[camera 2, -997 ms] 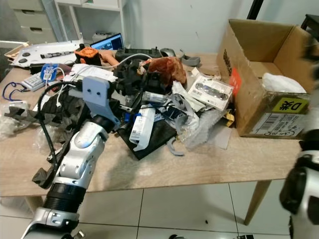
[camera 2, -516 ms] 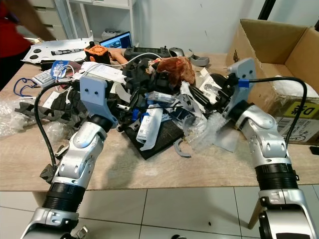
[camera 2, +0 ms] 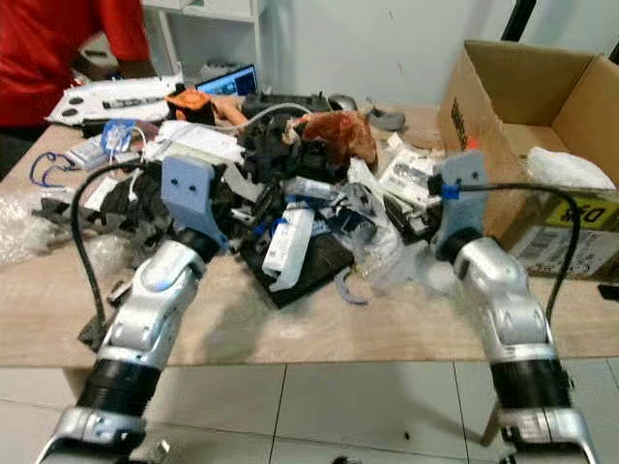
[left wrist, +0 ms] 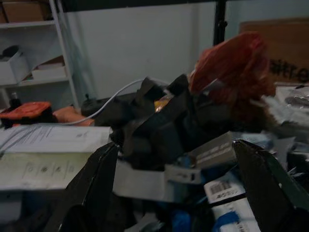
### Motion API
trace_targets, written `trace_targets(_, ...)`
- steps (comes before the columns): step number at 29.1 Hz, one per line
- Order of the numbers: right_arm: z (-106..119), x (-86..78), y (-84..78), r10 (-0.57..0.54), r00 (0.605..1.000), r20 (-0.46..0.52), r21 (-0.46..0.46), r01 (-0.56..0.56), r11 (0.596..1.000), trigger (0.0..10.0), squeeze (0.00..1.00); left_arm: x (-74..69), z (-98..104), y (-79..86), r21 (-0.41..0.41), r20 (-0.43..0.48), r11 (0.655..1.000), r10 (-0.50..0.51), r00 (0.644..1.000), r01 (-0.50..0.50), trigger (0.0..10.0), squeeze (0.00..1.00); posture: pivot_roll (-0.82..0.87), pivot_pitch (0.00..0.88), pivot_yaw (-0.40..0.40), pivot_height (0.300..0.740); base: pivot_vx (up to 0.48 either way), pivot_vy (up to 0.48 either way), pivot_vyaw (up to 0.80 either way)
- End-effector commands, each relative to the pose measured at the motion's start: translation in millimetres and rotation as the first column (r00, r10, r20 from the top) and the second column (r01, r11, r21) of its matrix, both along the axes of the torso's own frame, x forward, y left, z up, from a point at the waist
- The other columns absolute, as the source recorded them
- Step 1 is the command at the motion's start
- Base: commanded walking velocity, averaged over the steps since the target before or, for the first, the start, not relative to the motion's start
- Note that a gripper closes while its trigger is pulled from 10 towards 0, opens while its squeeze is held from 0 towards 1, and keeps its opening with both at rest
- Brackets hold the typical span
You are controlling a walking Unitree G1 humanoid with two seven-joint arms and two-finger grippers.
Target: Picking trash to rubbish bin
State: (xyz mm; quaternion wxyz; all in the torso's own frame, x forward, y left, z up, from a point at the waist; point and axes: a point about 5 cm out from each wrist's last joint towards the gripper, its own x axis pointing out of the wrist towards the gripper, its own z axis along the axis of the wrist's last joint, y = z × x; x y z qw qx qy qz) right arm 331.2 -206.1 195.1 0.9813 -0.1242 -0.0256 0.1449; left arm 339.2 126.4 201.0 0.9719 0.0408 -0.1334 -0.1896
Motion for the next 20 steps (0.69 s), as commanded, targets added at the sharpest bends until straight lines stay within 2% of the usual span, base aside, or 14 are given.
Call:
trace_targets(1,0,-2.8,5.4,-0.010,1.000,0.005,-0.084,0.010,0.996,10.0,1.00,-2.4,-6,1.1,0.028,-0.031,0.999,-0.025,0.999,0.026,10.0,0.00,0.01,0.120,-0.032,0.740,0.000,0.000,0.00)
trace_targets(3,-2,-3.5,6.7,-0.008,1.000,0.001,-0.098,0.008,0.995,10.0,1.00,-2.5,-7,1.1,0.033,-0.036,0.999,-0.032,0.999,0.033,10.0,0.00,0.01,0.120,-0.032,0.740,0.000,0.000,0.00)
trace_targets(4,-6,-4.8,10.2,-0.002,1.000,-0.013,-0.104,0.000,0.995,10.0,0.00,-3.0,-8,0.9,0.041,-0.043,0.998,-0.042,0.998,0.044,10.0,0.00,0.01,0.119,-0.032,0.740,0.000,0.000,0.00)
trace_targets(7,-22,-10.1,24.0,0.058,0.994,-0.090,-0.058,-0.063,0.996,10.0,0.00,-4.9,-12,-2.8,0.056,-0.070,0.994,-0.087,0.994,0.091,10.0,0.00,0.01,0.118,-0.032,0.740,0.000,0.000,0.00)
trace_targets(9,-25,-12.0,27.7,0.073,0.992,-0.106,-0.055,-0.079,0.995,10.0,0.00,-5.8,-12,-4.0,0.055,-0.077,0.993,-0.098,0.992,0.102,10.0,0.00,0.01,0.116,-0.030,0.740,0.000,0.000,0.00)
trace_targets(12,-32,-17.8,38.4,0.104,0.984,-0.144,-0.093,-0.118,0.989,10.0,0.00,-7.8,-14,-6.9,0.054,-0.080,0.991,-0.116,0.990,0.120,10.0,0.00,0.01,0.115,-0.028,0.740,0.000,0.000,0.00)
trace_targets(16,-40,-18.7,40.2,0.059,0.984,-0.167,-0.142,-0.084,0.986,10.0,0.00,-7.9,-14,-8.9,0.054,-0.082,0.990,-0.123,0.989,0.127,10.0,0.00,0.00,0.115,-0.028,0.740,0.000,0.000,0.00)
trace_targets(20,-59,-16.4,32.3,-0.067,0.986,-0.152,-0.257,0.026,0.966,10.0,0.00,-8.1,-14,-14.1,0.052,-0.083,0.989,-0.136,0.987,0.140,10.0,0.00,0.00,0.116,-0.029,0.740,0.000,0.000,0.00)
